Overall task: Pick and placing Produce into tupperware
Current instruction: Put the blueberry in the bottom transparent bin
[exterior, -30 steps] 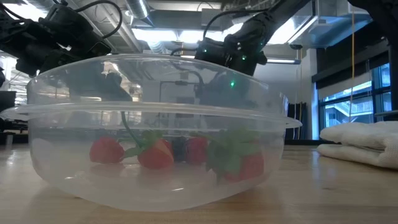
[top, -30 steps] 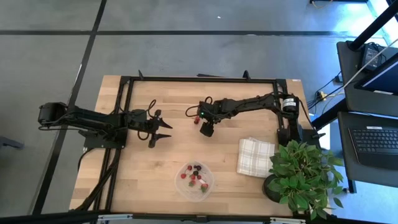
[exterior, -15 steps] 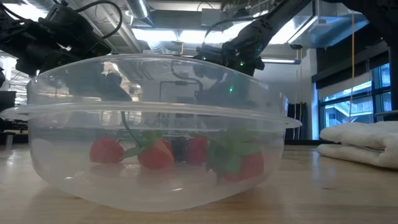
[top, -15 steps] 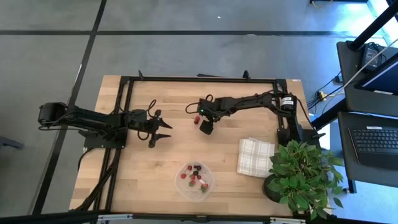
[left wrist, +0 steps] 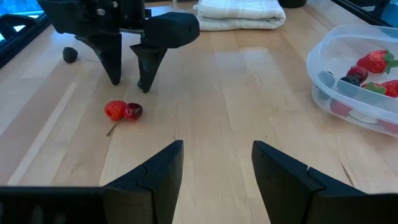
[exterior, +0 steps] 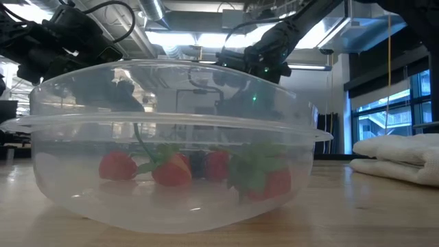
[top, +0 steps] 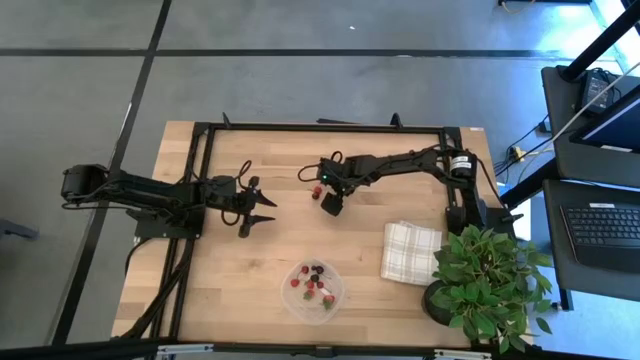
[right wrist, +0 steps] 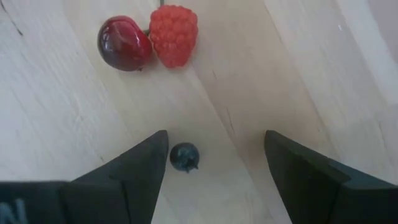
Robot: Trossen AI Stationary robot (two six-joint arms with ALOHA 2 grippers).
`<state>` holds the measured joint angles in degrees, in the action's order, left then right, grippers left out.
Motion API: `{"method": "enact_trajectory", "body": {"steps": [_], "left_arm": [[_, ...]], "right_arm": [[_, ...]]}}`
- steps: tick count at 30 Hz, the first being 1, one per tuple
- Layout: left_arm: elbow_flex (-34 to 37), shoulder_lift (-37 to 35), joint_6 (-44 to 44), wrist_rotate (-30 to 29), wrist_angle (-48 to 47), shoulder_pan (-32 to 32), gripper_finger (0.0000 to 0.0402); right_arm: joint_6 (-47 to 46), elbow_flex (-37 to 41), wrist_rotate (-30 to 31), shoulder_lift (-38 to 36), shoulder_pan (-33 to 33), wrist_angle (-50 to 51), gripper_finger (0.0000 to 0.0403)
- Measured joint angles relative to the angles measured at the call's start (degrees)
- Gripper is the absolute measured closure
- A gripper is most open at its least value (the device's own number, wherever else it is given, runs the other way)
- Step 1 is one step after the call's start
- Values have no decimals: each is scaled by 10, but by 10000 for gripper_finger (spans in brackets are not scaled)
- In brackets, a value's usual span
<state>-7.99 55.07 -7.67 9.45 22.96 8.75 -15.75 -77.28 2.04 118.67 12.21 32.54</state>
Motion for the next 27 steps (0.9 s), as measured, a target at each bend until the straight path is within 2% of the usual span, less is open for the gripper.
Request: {"method": "enact_trajectory", "body": {"steps": [13,27], "left_arm": [[0,0,0,0,0,0,217],[0,0,0,0,0,0,217]], "right_arm": [[-4,1,-2,0,-6,9,141],[-4,3,-7,0,-6,9,275]]}}
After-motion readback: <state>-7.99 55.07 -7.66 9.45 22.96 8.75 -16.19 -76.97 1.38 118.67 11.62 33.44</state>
